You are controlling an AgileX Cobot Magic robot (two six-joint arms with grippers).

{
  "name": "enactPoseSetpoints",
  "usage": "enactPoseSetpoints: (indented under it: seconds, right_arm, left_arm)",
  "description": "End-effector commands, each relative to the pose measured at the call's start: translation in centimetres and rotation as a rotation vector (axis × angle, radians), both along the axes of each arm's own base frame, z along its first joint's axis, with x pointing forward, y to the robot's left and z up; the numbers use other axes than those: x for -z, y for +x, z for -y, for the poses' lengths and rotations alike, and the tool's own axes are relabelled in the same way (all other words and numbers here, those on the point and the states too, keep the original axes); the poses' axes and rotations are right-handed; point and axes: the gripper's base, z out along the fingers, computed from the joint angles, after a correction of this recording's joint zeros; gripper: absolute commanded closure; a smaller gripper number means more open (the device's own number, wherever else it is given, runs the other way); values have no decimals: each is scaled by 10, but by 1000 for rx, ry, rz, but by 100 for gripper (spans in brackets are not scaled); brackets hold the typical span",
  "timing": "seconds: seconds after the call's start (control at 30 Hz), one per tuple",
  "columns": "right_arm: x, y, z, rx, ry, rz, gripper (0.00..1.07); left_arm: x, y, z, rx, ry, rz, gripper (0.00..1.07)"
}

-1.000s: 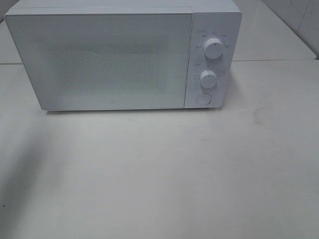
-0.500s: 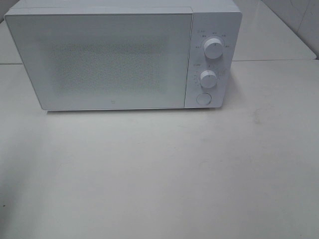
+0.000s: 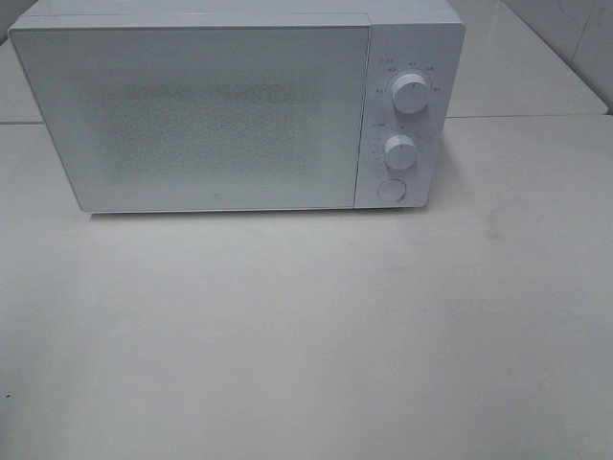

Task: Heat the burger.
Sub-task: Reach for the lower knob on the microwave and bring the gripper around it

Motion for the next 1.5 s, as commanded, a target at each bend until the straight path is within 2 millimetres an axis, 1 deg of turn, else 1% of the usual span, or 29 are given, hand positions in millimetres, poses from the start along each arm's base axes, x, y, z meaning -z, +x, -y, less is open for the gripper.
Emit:
enactPoseSetpoints:
  seconds: [0.03, 0.1, 0.17, 0.2, 0.27, 0.37, 0.4, 0.47, 0.53, 0.6, 0.63, 0.87, 1.5]
  right_arm:
    - [0, -4, 0, 4, 4, 35, 31]
    - [0, -4, 0, 4, 4, 35, 31]
    - [0, -4, 0, 4, 4, 35, 31]
    - [0, -4, 0, 4, 4, 35, 31]
    - [0, -4, 0, 4, 4, 35, 31]
    - [0, -4, 0, 4, 4, 35, 31]
    - [0, -4, 0, 4, 4, 35, 31]
    - [0, -4, 0, 4, 4, 35, 31]
    - [0, -4, 0, 4, 4, 35, 31]
    - [0, -4, 0, 4, 4, 35, 31]
    - [0, -4, 0, 4, 4, 35, 31]
    - [0, -4, 0, 4, 4, 35, 31]
    - [0, -4, 0, 4, 4, 35, 31]
  left_arm:
    - [-3, -14, 0, -19, -25, 83, 6]
    - [-4, -17, 0, -21, -28, 106, 6]
    - [-7, -27, 0, -23, -34, 173, 6]
    - [-7, -27, 0, -23, -34, 173, 6]
    - [-10, -41, 0, -18, -48, 266, 6]
    - [-10, -44, 0, -16, -52, 284, 6]
    - [-11, -51, 1, -11, -67, 328, 6]
    - [-12, -54, 1, -9, -71, 350, 6]
    - [-12, -66, 1, -6, -70, 426, 6]
    - [-12, -69, 1, -5, -71, 442, 6]
    - [-12, -74, 0, -5, -71, 478, 6]
    - [-11, -73, 1, -36, -66, 474, 6]
    - [-11, -73, 1, -36, -64, 473, 6]
